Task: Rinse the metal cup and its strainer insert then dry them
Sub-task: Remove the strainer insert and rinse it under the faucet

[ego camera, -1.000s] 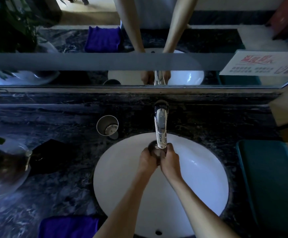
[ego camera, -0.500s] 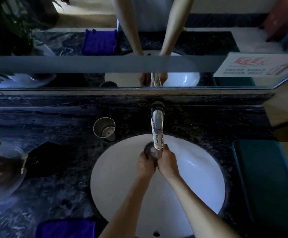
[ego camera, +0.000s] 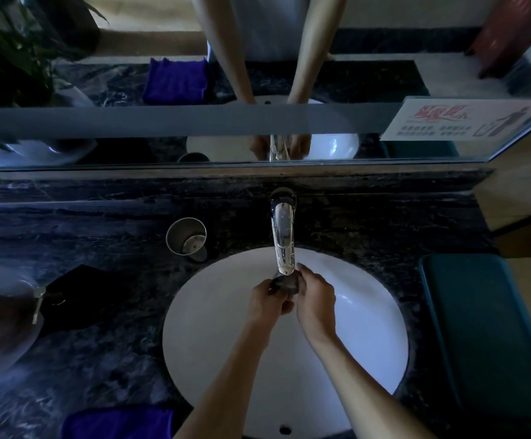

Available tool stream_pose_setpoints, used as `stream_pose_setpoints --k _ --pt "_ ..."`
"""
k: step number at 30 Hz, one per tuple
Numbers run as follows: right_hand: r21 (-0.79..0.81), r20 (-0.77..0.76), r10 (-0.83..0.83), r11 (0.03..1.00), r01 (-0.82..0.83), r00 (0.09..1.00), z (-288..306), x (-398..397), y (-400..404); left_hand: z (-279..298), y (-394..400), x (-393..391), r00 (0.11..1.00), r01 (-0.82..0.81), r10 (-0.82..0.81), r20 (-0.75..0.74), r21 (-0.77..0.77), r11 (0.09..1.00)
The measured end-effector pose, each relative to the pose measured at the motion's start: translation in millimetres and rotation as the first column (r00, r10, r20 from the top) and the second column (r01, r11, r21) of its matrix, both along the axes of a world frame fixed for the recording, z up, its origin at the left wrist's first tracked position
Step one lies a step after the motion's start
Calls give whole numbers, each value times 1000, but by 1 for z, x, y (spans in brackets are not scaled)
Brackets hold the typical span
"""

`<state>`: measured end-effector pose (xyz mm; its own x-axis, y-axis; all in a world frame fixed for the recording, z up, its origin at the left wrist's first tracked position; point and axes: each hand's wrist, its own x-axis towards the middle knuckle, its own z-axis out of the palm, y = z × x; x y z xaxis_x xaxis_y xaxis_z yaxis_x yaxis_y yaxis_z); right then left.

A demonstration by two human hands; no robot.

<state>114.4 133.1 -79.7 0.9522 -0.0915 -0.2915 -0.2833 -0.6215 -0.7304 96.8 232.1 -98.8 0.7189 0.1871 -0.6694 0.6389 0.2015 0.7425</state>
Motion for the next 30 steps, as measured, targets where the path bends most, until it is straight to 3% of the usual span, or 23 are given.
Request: stream_pose_setpoints --k 3,7,14,22,25,28,30 --pt "35 -22 -2 999 3 1000 6 -6 -7 -2 -4 -3 999 -1 2 32 -13 1000" --pt "-36 82 43 999 -40 996 4 -14 -15 -5 -4 -7 991 25 -35 127 80 996" --pt "13 68 43 999 -44 997 -6 -26 -25 -6 -3 -16 971 67 -103 217 165 984" --pt "140 -169 -94 983 118 981 -5 -12 -18 -3 16 -29 985 92 -128 114 281 955" --pt "228 -259 -159 948 221 953 -7 -9 -20 -1 38 -33 987 -145 104 126 382 913" --pt "248 -300 -213 924 292 930 -11 -8 -27 11 68 -34 902 -431 377 212 516 740" --pt "260 -332 -247 904 340 910 -14 -8 -29 18 86 -26 863 -505 412 293 535 677"
